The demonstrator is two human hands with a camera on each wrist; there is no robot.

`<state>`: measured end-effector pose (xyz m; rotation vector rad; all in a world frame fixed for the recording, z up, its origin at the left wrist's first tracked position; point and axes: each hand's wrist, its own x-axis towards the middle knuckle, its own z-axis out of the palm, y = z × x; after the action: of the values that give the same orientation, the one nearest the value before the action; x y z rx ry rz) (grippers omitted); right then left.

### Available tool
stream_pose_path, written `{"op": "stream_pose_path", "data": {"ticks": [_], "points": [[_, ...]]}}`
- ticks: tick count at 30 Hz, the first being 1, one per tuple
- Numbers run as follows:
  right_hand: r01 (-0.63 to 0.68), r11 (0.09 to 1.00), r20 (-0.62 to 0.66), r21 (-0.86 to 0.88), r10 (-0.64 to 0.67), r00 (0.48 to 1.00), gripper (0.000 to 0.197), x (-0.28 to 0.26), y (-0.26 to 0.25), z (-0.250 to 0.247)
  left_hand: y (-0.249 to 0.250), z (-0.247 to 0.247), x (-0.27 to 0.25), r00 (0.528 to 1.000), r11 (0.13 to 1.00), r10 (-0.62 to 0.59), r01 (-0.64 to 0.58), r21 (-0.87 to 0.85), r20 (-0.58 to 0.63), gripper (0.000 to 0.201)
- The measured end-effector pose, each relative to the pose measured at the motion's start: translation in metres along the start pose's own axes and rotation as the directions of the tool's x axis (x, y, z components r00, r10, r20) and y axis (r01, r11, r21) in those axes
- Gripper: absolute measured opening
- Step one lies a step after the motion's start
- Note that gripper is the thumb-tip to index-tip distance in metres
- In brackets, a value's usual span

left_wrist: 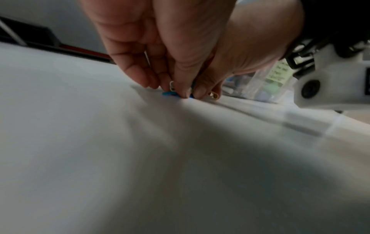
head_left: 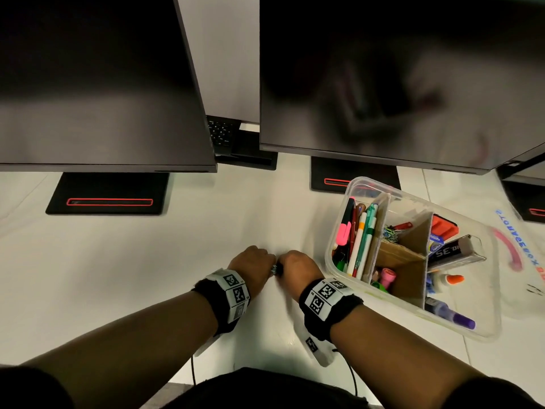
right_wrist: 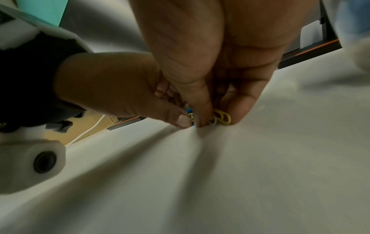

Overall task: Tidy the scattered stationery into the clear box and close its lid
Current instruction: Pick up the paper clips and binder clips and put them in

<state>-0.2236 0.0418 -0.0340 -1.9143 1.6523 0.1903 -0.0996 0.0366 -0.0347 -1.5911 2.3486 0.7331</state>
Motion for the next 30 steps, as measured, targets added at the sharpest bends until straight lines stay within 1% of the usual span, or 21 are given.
{"op": "stream_pose_path", "data": {"ticks": [4, 6, 8, 11, 12, 14, 17, 20, 22, 24, 26, 28, 30], "points": [[0.013, 1.0, 0.094, 0.004, -0.013, 0.996, 0.024, -0.001, -0.003, -0.003, 0.001, 0.005, 0.002, 0.999, 1.0, 0.015, -0.016, 0.022, 0.052, 0.027], [-0.01, 1.0, 0.134, 0.018, 0.007, 0.991, 0.023, -0.002, -0.007, -0.003, -0.001, 0.007, 0.003, 0.996, 0.999, 0.035, -0.037, 0.022, 0.078, 0.029], [-0.049, 0.999, 0.142, 0.018, 0.046, 0.989, 0.022, -0.005, -0.013, -0.003, -0.004, 0.009, 0.003, 0.994, 0.998, 0.053, -0.056, 0.032, 0.097, 0.03], [-0.069, 0.997, 0.144, 0.021, 0.065, 0.987, 0.028, -0.011, -0.019, -0.002, -0.01, 0.01, 0.002, 0.991, 0.994, 0.094, -0.099, 0.04, 0.094, 0.028], [-0.073, 0.997, 0.139, 0.024, 0.069, 0.988, 0.024, -0.014, -0.021, -0.004, -0.011, 0.008, 0.001, 0.99, 0.993, 0.107, -0.11, 0.032, 0.088, 0.027], [-0.087, 0.996, 0.108, 0.027, 0.083, 0.991, 0.018, -0.02, -0.027, -0.012, -0.014, 0.0, 0.0, 0.988, 0.99, 0.138, -0.139, 0.01, 0.071, 0.024], [-0.112, 0.993, 0.028, 0.018, 0.112, 0.993, 0.025, -0.027, -0.038, -0.03, -0.017, -0.024, -0.001, 0.979, 0.98, 0.2, -0.201, 0.009, 0.048, 0.021], [-0.12, 0.993, -0.076, 0.003, 0.12, 0.99, 0.028, -0.042, -0.048, -0.052, -0.014, -0.064, -0.005, 0.959, 0.961, 0.274, -0.276, 0.018, 0.077, 0.021], [-0.116, 0.993, -0.124, 0.012, 0.116, 0.985, 0.027, -0.051, -0.052, -0.067, -0.008, -0.091, -0.009, 0.949, 0.951, 0.304, -0.307, 0.028, 0.087, 0.02], [-0.113, 0.994, -0.154, 0.01, 0.113, 0.981, 0.027, -0.06, -0.052, -0.085, 0.004, -0.113, -0.014, 0.944, 0.944, 0.319, -0.324, 0.066, 0.077, 0.018], [-0.104, 0.995, -0.189, 0.002, 0.102, 0.977, 0.025, -0.066, -0.045, -0.104, 0.021, -0.13, -0.016, 0.943, 0.936, 0.33, -0.332, 0.114, 0.037, 0.018], [-0.106, 0.994, -0.207, -0.005, 0.103, 0.973, 0.023, -0.072, -0.03, -0.126, 0.044, -0.142, -0.016, 0.937, 0.93, 0.349, -0.342, 0.138, -0.032, 0.017], [-0.104, 0.994, -0.218, -0.036, 0.094, 0.971, 0.023, -0.078, -0.007, -0.146, 0.07, -0.15, -0.009, 0.937, 0.935, 0.343, -0.334, 0.117, -0.067, 0.015]]}}
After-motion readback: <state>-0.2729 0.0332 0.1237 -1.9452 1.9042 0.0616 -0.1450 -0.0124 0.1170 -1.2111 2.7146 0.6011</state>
